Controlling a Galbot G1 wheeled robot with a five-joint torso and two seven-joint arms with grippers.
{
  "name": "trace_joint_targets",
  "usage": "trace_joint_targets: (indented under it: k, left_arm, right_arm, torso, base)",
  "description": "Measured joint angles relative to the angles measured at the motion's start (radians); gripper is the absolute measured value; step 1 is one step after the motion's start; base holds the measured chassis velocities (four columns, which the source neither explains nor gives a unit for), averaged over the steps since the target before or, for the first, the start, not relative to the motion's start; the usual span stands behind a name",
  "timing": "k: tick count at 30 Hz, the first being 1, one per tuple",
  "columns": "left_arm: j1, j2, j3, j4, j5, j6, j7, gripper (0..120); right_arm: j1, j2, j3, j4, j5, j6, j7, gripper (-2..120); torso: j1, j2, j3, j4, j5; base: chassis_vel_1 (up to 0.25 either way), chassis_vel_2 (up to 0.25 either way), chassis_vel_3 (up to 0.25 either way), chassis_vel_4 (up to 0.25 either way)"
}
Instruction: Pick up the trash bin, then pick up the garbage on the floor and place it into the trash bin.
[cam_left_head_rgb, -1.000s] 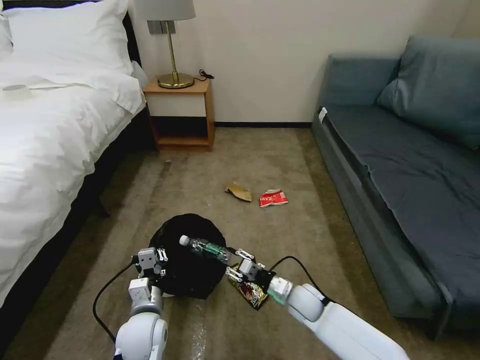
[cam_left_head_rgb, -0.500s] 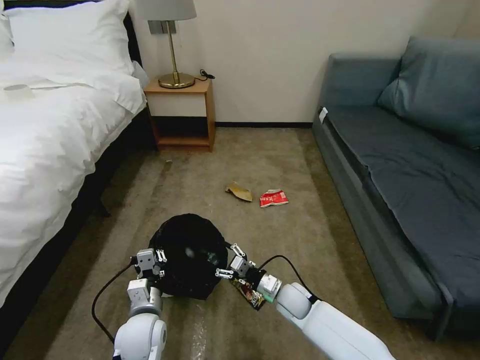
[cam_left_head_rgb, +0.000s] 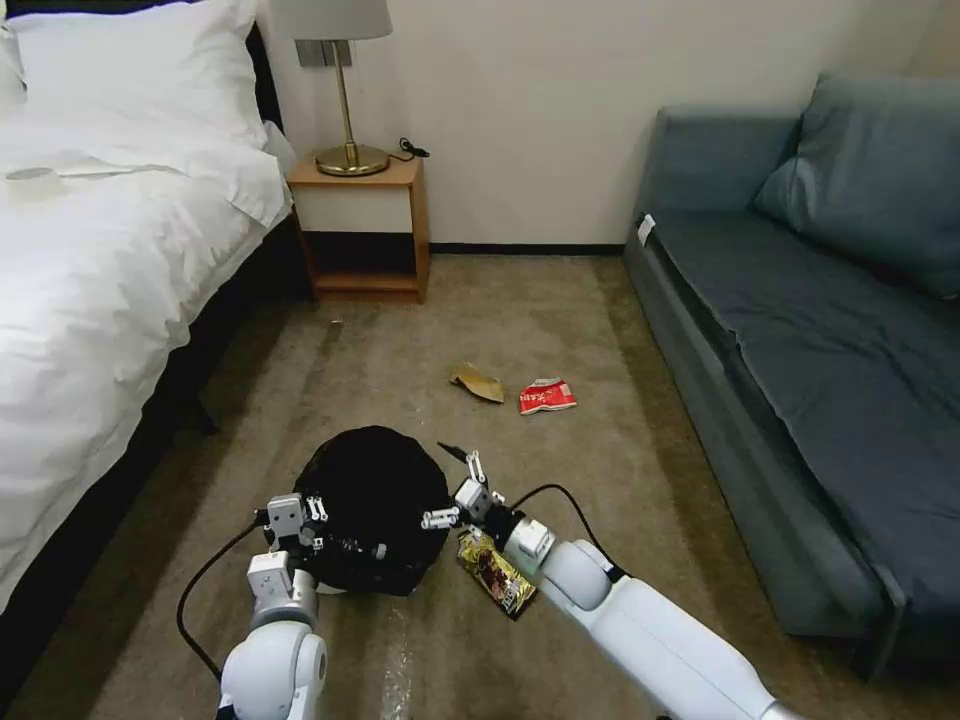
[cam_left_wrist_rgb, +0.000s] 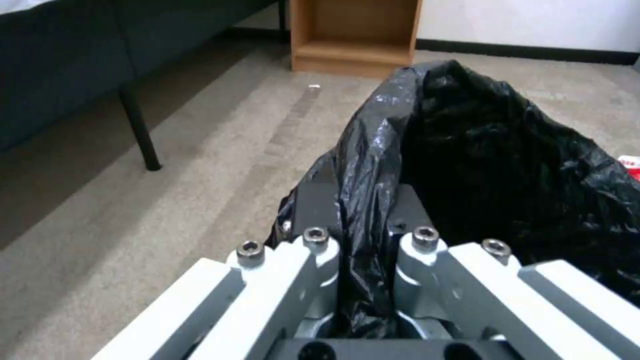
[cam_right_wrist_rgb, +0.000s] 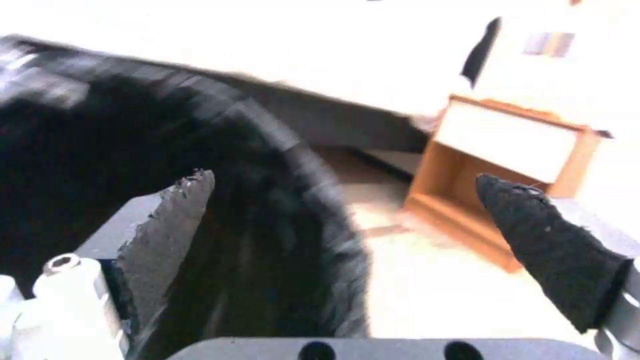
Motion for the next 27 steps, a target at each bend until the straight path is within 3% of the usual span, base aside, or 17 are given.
trace_joint_targets:
  k: [7, 14, 21, 27]
  left_arm:
    - [0.029, 0.005, -0.017, -0.056, -0.012, 0.006, 0.001, 5]
    - [0.071, 0.003, -0.026, -0.119, -0.021, -0.009, 0.000, 5]
    - [0.087, 0.001, -0.032, -0.137, -0.020, -0.019, 0.000, 5]
    - [0.087, -0.003, -0.045, -0.140, -0.020, -0.023, 0.000, 5]
  right_arm:
    - [-0.046, 0.012, 0.080, 0.049, 0.078, -0.068, 0.082, 100]
    - [-0.122, -0.034, 0.150, 0.049, 0.146, -0.135, 0.164, 100]
    - [-0.180, -0.062, 0.158, 0.016, 0.133, -0.141, 0.158, 100]
    - [-0.187, -0.072, 0.134, -0.052, 0.094, -0.112, 0.090, 100]
  torso:
    - [0.000, 0.000, 0.000, -0.0001, 0.0003]
    - [0.000, 0.000, 0.000, -0.0001, 0.0007]
    - [0.000, 0.000, 0.000, -0.0002, 0.0009]
    - [0.000, 0.000, 0.000, 0.0000, 0.0009]
  base:
    - [0.000, 0.000, 0.000, 0.000]
    - [0.000, 0.000, 0.000, 0.000]
    - [0.000, 0.000, 0.000, 0.000]
    - [0.000, 0.000, 0.000, 0.000]
